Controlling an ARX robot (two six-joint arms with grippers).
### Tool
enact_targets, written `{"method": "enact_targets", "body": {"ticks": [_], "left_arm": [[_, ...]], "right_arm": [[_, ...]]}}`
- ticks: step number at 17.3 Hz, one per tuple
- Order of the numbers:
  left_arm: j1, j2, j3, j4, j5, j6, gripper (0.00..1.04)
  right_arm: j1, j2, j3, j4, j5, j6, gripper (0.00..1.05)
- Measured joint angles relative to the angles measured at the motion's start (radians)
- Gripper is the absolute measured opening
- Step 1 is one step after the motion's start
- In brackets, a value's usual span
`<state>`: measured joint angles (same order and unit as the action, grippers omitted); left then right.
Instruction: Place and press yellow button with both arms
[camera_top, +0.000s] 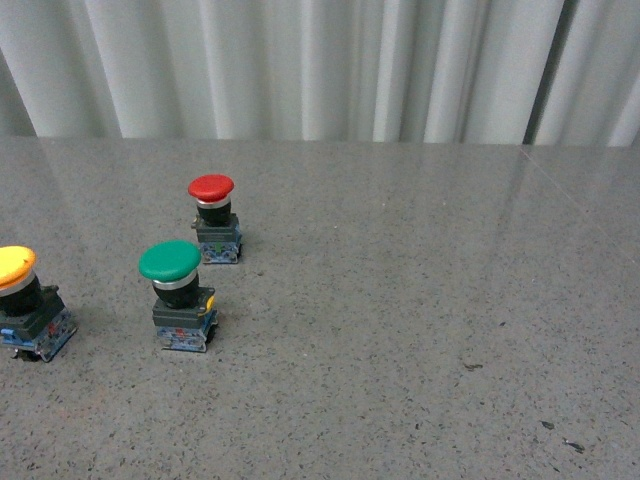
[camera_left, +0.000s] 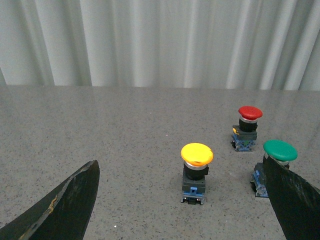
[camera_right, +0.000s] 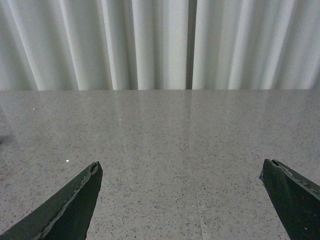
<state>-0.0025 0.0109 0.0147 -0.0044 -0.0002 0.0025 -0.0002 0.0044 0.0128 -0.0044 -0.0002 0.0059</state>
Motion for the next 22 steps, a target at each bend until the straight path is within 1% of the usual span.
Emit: {"method": "enact_targets", "body": {"ticks": [22], "left_arm": [[0.000,0.000,0.000,-0.001,-0.001,0.000,0.98]], "right_arm": [[0.000,0.000,0.000,0.000,0.000,0.000,0.98]]}}
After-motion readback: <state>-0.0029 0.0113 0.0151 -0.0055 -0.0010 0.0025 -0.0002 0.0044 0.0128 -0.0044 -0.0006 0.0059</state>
